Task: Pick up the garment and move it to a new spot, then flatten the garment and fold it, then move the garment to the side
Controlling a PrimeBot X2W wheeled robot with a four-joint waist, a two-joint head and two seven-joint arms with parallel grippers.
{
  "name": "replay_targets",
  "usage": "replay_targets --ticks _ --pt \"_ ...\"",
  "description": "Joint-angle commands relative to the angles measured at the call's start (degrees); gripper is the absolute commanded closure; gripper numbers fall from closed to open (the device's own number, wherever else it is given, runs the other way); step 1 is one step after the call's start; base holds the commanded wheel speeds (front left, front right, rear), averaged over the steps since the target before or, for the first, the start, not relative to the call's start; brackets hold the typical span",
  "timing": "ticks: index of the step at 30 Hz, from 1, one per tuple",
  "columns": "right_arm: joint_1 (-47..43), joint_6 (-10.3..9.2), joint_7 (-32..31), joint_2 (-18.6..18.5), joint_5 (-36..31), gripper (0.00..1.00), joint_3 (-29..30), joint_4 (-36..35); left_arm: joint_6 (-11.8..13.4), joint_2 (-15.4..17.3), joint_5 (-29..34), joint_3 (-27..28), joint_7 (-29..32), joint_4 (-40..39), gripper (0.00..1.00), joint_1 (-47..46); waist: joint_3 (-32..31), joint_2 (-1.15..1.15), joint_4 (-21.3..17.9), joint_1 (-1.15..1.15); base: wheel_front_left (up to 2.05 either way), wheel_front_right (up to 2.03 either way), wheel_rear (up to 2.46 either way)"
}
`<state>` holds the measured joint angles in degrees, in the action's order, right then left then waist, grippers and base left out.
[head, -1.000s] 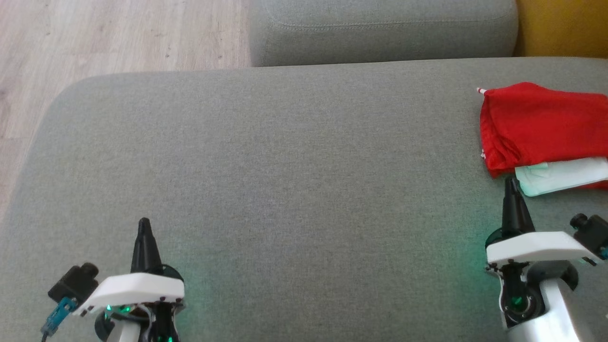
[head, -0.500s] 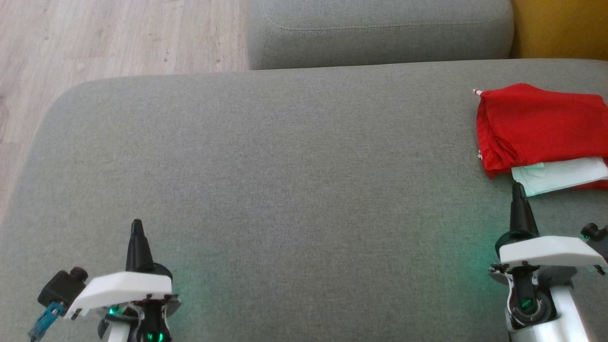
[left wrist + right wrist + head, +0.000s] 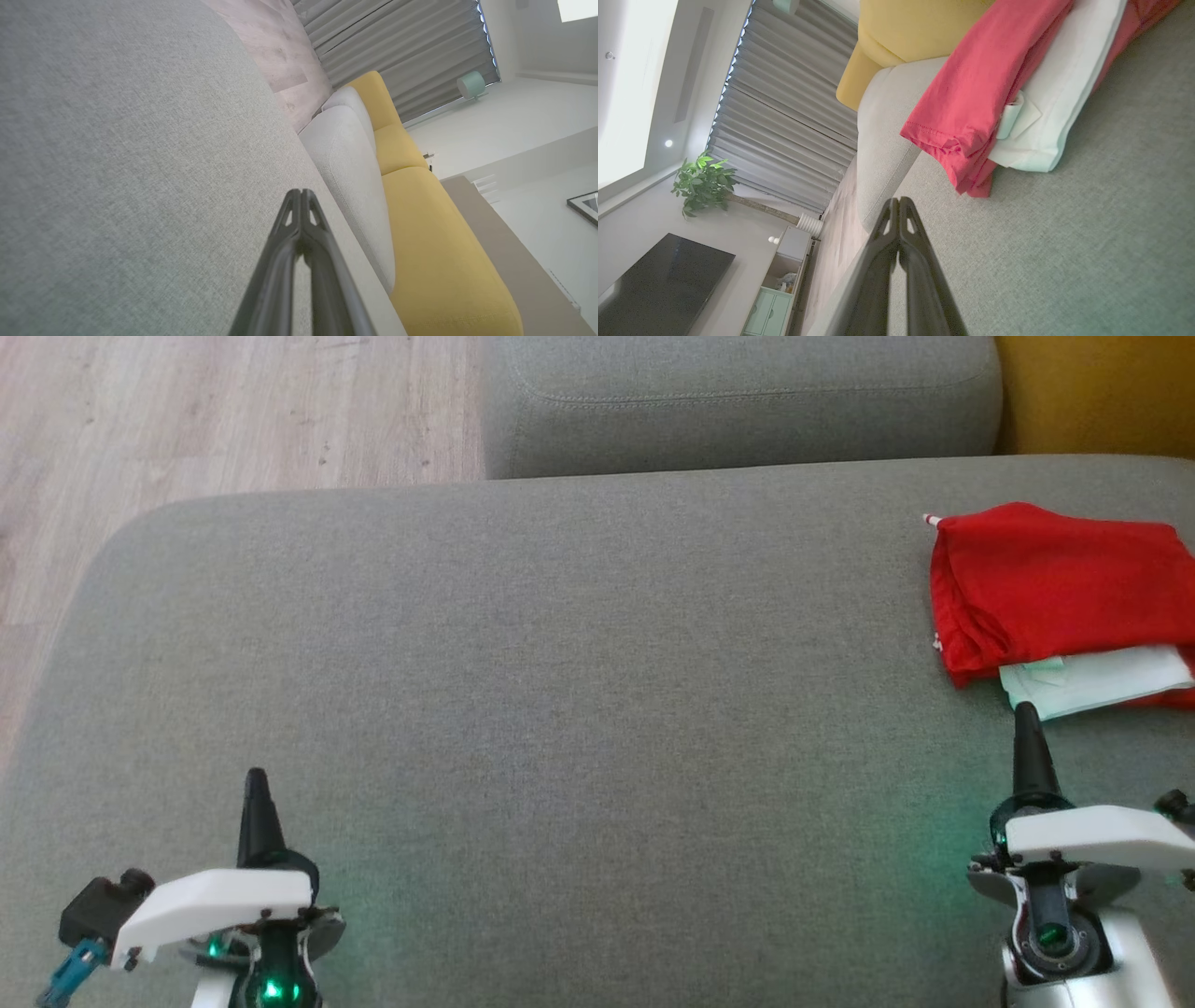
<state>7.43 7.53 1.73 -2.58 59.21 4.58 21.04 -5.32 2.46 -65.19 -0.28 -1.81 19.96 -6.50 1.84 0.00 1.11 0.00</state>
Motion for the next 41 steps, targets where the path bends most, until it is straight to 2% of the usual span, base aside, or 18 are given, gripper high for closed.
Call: replay_targets --ticks 1,41 --pt "1.4 -0.02 -0.7 -0.2 2.1 1.00 -0.4 -2.5 -0.5 0.3 -1.6 1.6 0.5 -2.3 1.00 -0.8 -0.1 0.00 0.0 0.00 0.00 0.00 0.00" --pt "-1.0 -0.04 -7.4 -0.3 29.7 1.00 1.7 -6.5 -2.0 0.4 -24.3 6.2 7.5 -5.5 1.00 0.2 -1.5 0.00 -1.0 0.00 0.00 0.00 0.00"
